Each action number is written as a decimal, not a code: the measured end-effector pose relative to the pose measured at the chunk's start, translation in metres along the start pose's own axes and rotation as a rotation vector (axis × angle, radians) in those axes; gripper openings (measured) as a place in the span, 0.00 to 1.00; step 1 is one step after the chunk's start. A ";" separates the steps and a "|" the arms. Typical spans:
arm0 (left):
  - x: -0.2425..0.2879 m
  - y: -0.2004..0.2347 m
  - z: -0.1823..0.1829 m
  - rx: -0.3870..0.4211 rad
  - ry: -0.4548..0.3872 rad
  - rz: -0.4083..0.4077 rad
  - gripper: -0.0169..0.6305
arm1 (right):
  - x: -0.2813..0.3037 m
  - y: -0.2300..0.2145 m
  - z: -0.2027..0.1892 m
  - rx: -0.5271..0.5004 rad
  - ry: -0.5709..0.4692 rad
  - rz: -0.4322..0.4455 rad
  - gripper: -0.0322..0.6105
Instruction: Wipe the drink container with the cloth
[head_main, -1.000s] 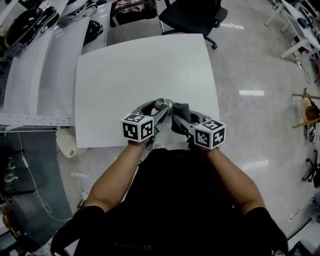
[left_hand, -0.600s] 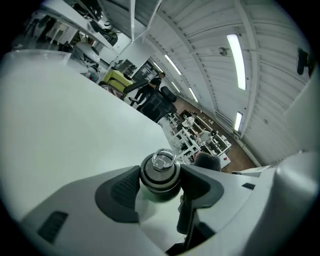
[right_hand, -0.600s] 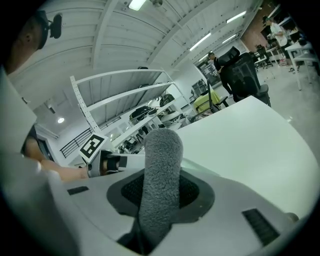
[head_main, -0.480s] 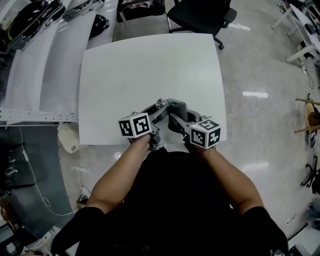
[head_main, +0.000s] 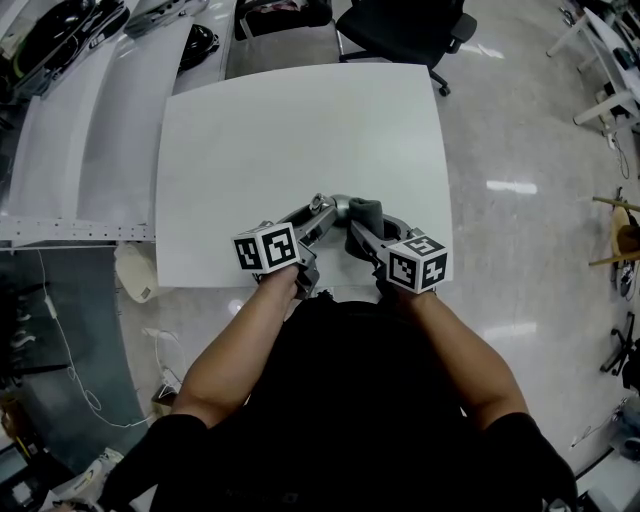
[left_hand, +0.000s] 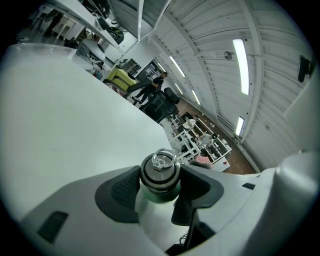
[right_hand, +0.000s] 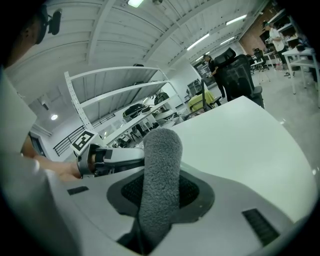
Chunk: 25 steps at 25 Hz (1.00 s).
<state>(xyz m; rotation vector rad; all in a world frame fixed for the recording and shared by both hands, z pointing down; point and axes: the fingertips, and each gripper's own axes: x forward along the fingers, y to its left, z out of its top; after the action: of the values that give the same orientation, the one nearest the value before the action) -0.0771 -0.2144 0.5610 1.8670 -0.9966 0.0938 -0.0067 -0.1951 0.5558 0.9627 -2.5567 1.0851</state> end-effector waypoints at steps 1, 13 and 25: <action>0.000 0.000 0.001 0.001 -0.002 0.002 0.42 | -0.001 -0.002 0.000 0.003 0.002 -0.004 0.22; 0.001 0.000 0.003 -0.009 -0.005 0.004 0.42 | -0.009 -0.028 -0.009 0.026 0.027 -0.036 0.22; 0.001 0.004 0.006 -0.018 -0.013 0.012 0.42 | -0.017 -0.060 -0.020 0.059 0.059 -0.111 0.22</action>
<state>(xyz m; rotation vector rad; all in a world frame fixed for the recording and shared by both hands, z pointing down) -0.0811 -0.2209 0.5612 1.8478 -1.0147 0.0795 0.0436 -0.2034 0.5973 1.0568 -2.4063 1.1457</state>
